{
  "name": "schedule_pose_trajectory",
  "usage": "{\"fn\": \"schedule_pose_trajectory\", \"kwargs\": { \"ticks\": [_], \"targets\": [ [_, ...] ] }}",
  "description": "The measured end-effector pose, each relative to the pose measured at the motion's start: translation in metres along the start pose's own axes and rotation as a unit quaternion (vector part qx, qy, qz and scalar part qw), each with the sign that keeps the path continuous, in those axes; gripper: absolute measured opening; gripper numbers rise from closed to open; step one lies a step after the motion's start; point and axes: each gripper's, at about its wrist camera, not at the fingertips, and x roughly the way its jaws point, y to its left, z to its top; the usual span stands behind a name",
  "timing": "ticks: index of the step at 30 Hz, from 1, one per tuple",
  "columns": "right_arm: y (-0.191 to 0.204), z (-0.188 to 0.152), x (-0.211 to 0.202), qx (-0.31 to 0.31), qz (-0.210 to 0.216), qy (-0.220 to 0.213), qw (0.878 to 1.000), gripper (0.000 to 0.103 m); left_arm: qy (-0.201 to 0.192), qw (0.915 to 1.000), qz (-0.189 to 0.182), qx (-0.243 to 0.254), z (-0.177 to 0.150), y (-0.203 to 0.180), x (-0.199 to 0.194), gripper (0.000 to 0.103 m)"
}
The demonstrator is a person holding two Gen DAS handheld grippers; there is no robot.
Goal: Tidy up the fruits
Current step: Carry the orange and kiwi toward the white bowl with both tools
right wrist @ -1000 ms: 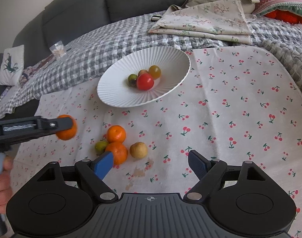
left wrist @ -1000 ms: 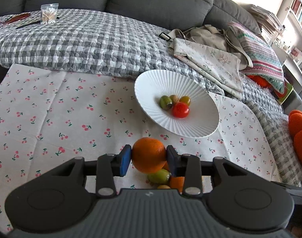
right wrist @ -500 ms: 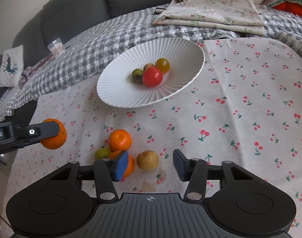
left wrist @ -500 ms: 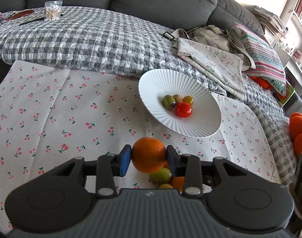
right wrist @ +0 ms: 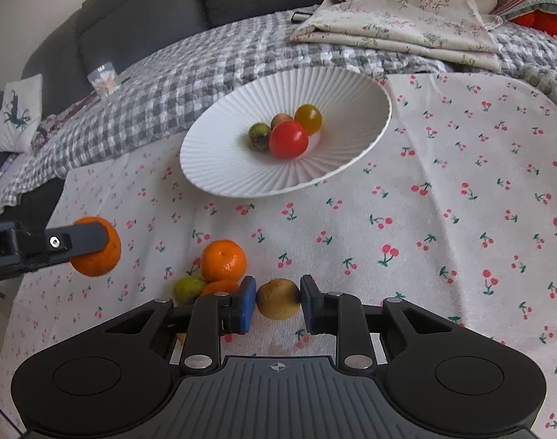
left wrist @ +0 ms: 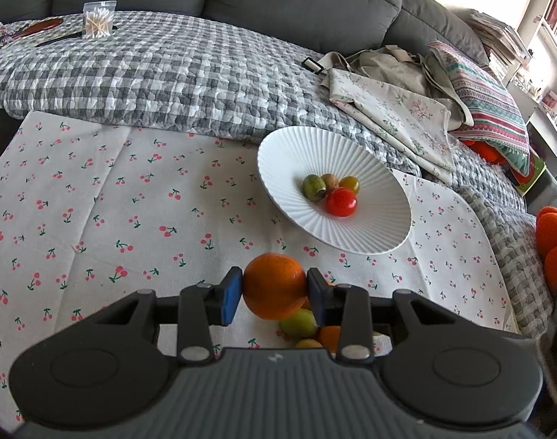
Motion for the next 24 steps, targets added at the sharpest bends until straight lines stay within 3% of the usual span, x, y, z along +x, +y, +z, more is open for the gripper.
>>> {"fn": "schedule_pose_trajectory", "kwargs": {
  "ticks": [24],
  "targets": [
    [0.003, 0.015, -0.047, -0.006, 0.005, -0.057, 0.998, 0.025, -0.027, 0.9996, -0.007, 0.002, 0.009, -0.006, -0.005, 0.037]
  ]
}}
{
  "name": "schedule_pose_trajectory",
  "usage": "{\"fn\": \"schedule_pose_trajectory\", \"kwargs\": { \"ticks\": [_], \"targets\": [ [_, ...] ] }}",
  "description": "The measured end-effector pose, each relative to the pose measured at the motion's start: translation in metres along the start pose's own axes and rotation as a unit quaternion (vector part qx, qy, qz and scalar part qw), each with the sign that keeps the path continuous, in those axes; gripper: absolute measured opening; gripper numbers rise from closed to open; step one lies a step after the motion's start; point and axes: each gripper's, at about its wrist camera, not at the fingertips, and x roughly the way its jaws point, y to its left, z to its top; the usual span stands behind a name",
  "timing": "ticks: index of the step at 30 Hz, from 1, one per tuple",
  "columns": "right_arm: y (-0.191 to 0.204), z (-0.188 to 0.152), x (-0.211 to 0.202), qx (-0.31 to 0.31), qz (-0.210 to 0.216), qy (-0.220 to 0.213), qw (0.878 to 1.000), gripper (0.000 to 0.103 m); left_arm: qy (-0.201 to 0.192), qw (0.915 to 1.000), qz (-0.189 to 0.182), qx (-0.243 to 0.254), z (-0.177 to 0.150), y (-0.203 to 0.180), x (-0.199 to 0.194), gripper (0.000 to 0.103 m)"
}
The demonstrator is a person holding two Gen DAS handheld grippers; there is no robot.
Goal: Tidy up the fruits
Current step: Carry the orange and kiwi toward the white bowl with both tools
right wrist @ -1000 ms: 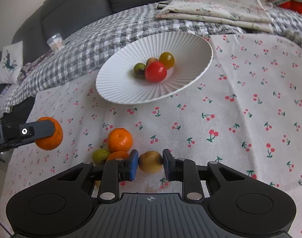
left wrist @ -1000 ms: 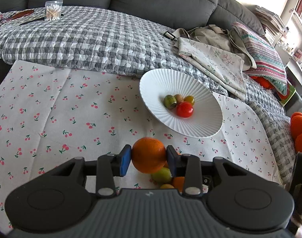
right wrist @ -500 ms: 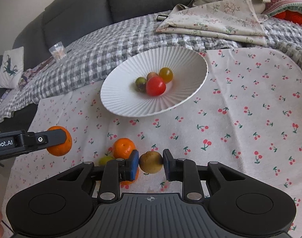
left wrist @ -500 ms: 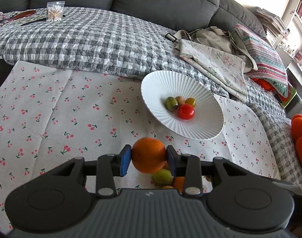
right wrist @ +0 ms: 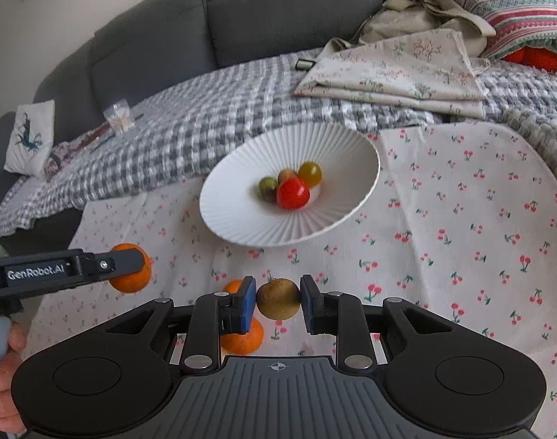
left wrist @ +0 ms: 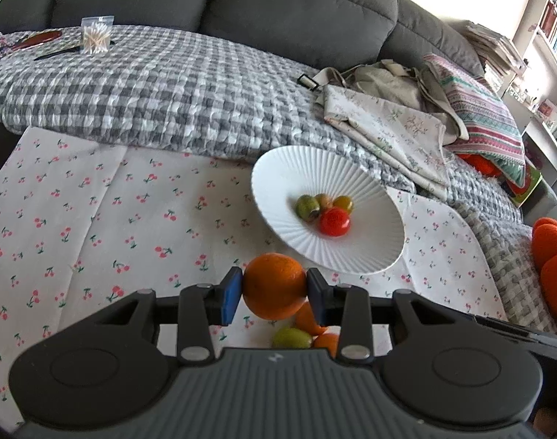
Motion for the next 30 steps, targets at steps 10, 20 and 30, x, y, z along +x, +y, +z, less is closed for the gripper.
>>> {"fn": "schedule_pose_trajectory", "kwargs": {
  "ticks": [10, 20, 30],
  "targets": [
    [-0.018, 0.018, -0.007, 0.02, -0.003, -0.029, 0.999, 0.025, -0.033, 0.9992, -0.012, 0.019, 0.011, -0.014, 0.012, 0.037],
    [-0.045, 0.033, 0.003, 0.044, -0.027, -0.042, 0.998, 0.025, -0.04, 0.9976, -0.026, 0.051, 0.017, -0.029, 0.043, 0.037],
    [-0.047, 0.043, 0.029, 0.045, -0.021, -0.045, 0.998, 0.025, -0.056, 0.9933, -0.036, 0.094, 0.017, -0.043, 0.068, 0.037]
  ]
}}
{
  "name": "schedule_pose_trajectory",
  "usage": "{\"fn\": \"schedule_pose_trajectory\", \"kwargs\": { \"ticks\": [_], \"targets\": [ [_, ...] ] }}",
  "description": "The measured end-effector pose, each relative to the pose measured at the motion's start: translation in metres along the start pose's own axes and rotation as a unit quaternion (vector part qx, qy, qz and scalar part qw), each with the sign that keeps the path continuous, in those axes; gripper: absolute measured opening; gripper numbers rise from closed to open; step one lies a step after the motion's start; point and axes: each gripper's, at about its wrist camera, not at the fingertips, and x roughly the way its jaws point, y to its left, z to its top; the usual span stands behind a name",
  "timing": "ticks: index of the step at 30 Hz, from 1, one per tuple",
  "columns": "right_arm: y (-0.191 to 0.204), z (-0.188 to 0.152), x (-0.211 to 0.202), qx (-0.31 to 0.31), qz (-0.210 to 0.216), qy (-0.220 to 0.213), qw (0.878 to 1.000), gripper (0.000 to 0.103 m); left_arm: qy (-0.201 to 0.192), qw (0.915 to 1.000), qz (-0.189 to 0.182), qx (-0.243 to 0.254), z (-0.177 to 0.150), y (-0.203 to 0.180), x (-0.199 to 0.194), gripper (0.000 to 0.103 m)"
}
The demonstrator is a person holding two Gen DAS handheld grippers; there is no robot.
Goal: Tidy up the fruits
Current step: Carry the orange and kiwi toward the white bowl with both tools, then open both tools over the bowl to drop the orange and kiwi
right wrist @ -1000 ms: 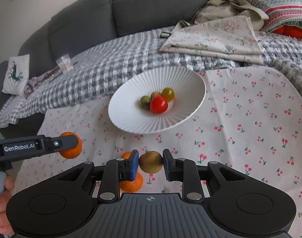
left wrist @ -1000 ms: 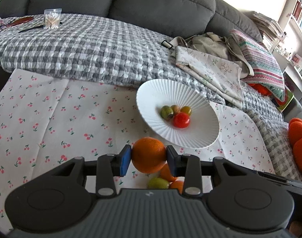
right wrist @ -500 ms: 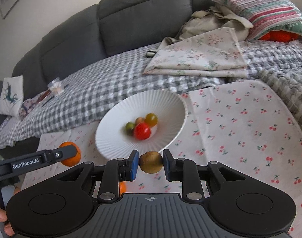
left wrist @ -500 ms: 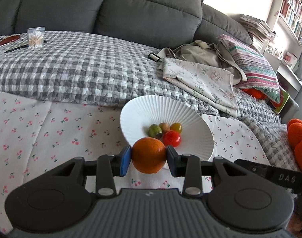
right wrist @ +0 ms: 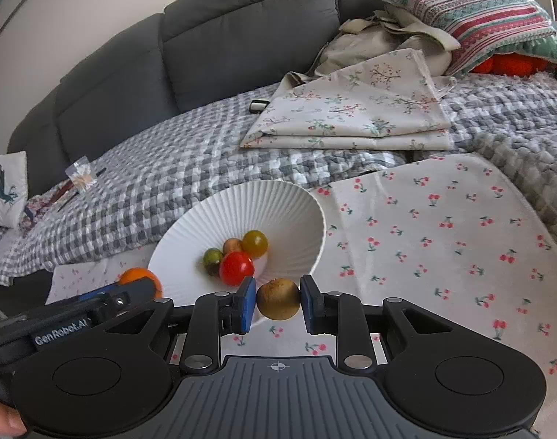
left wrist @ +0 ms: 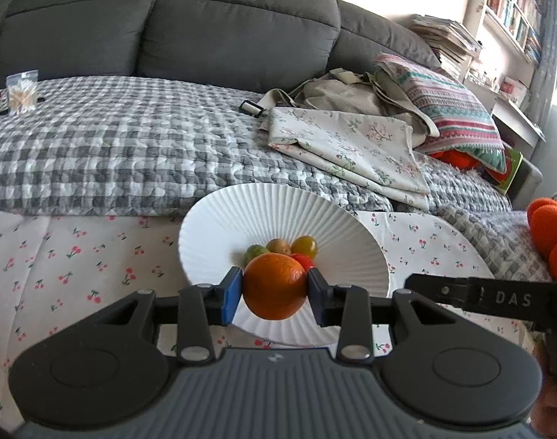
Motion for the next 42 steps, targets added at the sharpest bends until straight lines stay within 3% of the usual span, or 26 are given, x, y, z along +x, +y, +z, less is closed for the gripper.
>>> {"fn": "schedule_pose_trajectory", "kwargs": {
  "ticks": [15, 29, 30, 32, 34, 42],
  "targets": [
    [0.011, -0.002, 0.039, -0.021, 0.005, 0.01, 1.0, 0.025, 0.008, 0.9986, 0.008, 0.052, -0.009, -0.006, 0.024, 0.037],
    [0.006, -0.004, 0.046, 0.011, 0.017, 0.002, 1.0, 0.032, 0.016, 0.9995, 0.003, 0.027, -0.007, 0.006, 0.024, 0.039],
    [0.005, -0.003, 0.045, 0.015, 0.016, 0.001, 1.0, 0.033, 0.015, 0.9997, 0.002, 0.02, -0.005, 0.008, 0.022, 0.042],
    [0.002, 0.0, 0.041, 0.023, 0.012, -0.001, 1.0, 0.033, 0.0, 1.0, -0.002, 0.005, -0.002, 0.013, 0.016, 0.07],
    [-0.002, 0.002, 0.037, 0.034, 0.015, -0.004, 0.999, 0.033, -0.017, 0.9998, -0.003, 0.0, 0.001, 0.015, 0.01, 0.072],
    [-0.011, 0.009, 0.017, 0.075, 0.023, -0.005, 0.997, 0.035, -0.018, 0.9998, -0.003, -0.008, 0.007, 0.018, 0.005, 0.072]
  ]
}}
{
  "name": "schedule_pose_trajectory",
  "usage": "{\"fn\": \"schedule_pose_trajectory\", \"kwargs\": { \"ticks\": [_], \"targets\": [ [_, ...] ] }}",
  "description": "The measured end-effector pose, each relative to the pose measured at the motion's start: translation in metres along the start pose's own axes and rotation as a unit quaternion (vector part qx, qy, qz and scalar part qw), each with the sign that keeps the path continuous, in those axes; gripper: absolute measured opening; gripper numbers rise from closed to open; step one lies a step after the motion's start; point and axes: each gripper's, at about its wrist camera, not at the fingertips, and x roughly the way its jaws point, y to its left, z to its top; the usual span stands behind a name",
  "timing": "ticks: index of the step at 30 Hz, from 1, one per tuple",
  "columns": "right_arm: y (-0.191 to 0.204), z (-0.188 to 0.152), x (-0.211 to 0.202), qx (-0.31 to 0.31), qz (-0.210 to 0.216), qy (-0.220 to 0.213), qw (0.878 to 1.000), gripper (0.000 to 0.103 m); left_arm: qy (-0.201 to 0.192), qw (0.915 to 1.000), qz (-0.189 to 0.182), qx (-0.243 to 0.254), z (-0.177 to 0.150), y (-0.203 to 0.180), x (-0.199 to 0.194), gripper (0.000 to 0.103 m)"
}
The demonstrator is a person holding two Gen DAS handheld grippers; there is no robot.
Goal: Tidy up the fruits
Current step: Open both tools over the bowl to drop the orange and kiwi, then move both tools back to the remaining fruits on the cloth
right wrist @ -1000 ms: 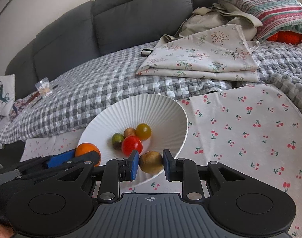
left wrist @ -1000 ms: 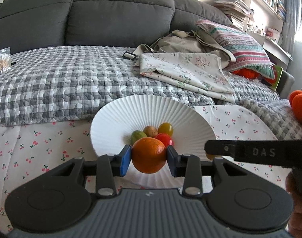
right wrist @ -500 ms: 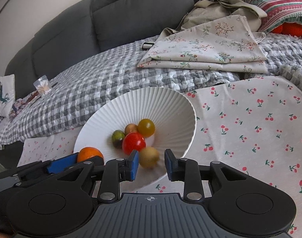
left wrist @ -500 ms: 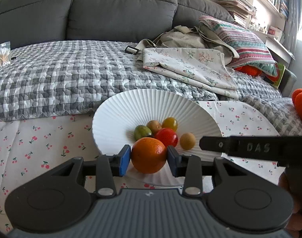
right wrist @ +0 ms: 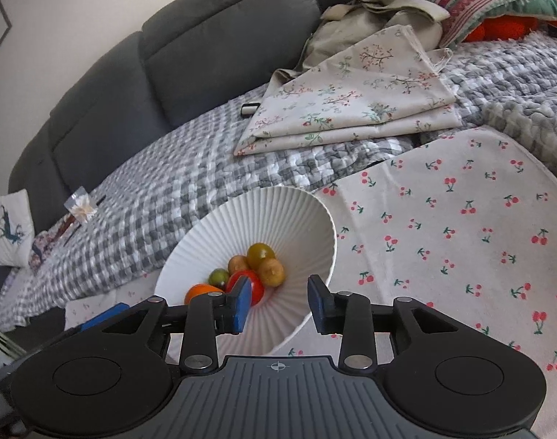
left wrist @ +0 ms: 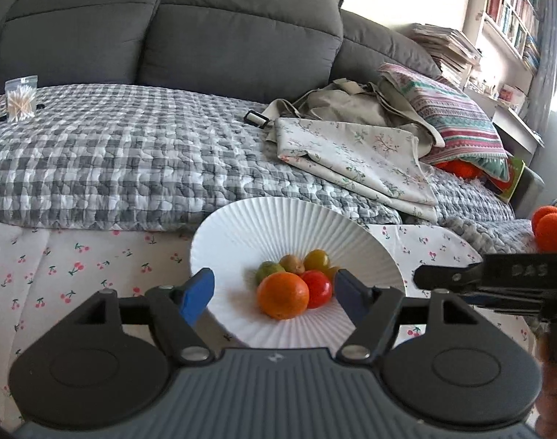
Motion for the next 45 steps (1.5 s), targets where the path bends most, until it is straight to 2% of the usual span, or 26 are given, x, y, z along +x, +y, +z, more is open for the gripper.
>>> {"fn": "schedule_pose_trajectory", "kwargs": {
  "ticks": [2, 4, 6, 10, 16, 21, 25, 32, 45],
  "targets": [
    [0.001, 0.002, -0.007, 0.006, 0.009, 0.0, 1.0, 0.038, 0.0, 1.0, 0.006, -0.007, 0.002, 0.003, -0.003, 0.072],
    [0.005, 0.002, -0.012, 0.004, 0.017, 0.005, 1.0, 0.047, 0.002, 0.9999, 0.008, -0.011, 0.002, 0.003, -0.006, 0.072],
    [0.011, 0.0, -0.016, -0.011, 0.007, 0.012, 1.0, 0.051, 0.009, 0.9998, 0.01, -0.011, 0.001, 0.002, -0.009, 0.072],
    [0.017, -0.007, -0.024, -0.038, -0.012, 0.014, 0.999, 0.055, 0.02, 0.9996, 0.02, -0.002, -0.002, -0.004, -0.016, 0.072],
    [0.021, -0.009, -0.05, -0.041, 0.005, 0.002, 0.999, 0.068, 0.031, 0.999, 0.031, 0.009, -0.005, -0.008, -0.033, 0.077],
    [0.025, -0.019, -0.069, -0.052, 0.005, 0.0, 0.999, 0.072, 0.044, 0.9983, 0.038, 0.003, -0.007, -0.006, -0.047, 0.078],
    [0.027, -0.027, -0.081, -0.055, 0.011, 0.005, 0.998, 0.073, 0.055, 0.9977, 0.039, 0.008, -0.011, -0.008, -0.06, 0.084],
    [0.028, -0.037, -0.092, -0.061, 0.017, 0.011, 0.998, 0.078, 0.087, 0.995, 0.044, -0.018, -0.017, -0.005, -0.07, 0.094],
    [0.021, -0.053, -0.092, -0.056, 0.005, 0.043, 0.997, 0.085, 0.126, 0.9917, 0.023, -0.008, -0.039, -0.01, -0.08, 0.097]
  ]
}}
